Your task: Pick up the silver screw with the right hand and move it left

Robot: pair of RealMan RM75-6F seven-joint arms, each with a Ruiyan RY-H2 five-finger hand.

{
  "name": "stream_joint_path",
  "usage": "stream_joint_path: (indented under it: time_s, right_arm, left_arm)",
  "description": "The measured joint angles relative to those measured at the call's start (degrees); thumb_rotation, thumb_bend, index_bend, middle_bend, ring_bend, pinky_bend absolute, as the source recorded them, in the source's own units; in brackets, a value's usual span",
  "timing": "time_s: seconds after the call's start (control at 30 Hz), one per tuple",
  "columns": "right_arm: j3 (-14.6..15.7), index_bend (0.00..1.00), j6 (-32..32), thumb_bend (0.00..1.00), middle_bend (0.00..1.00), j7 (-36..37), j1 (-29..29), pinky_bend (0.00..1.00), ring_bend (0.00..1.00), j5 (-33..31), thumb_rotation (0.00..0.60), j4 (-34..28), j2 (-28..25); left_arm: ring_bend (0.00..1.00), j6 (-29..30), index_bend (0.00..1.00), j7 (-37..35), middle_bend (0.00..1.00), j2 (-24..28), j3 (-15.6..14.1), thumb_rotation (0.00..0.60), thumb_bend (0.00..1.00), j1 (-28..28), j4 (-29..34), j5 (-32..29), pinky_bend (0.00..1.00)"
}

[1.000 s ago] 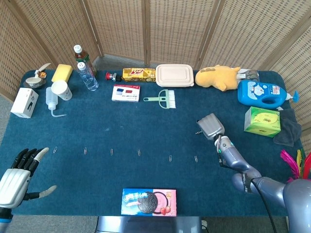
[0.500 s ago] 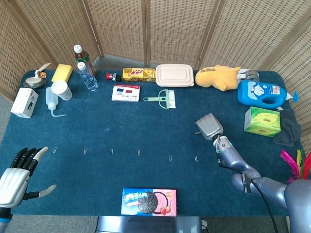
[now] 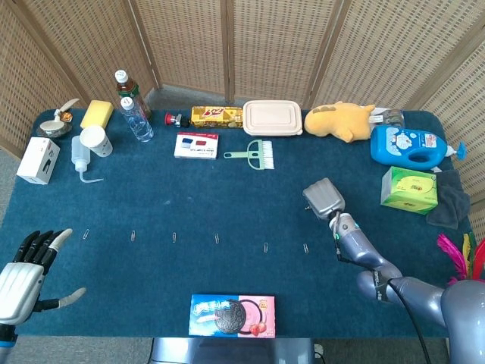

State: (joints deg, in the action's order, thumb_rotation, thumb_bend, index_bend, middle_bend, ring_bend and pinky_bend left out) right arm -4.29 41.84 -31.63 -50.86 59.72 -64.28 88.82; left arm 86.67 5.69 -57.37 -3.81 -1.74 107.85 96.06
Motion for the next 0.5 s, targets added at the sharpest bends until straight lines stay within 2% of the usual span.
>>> stream_joint_path:
  time_s: [0.5]
  right_arm:
    - [-0.4,0.51,-0.4,0.41,0.83,-2.9,-0.8,0.98,0.87,-2.5,0.600,0.2,1.1]
  left_arm:
    - [0.08,0.3,0.04,-0.9,0.12,-0.1,0.1,0.426,0.20,0.2,-0.8,-0.2,0.03]
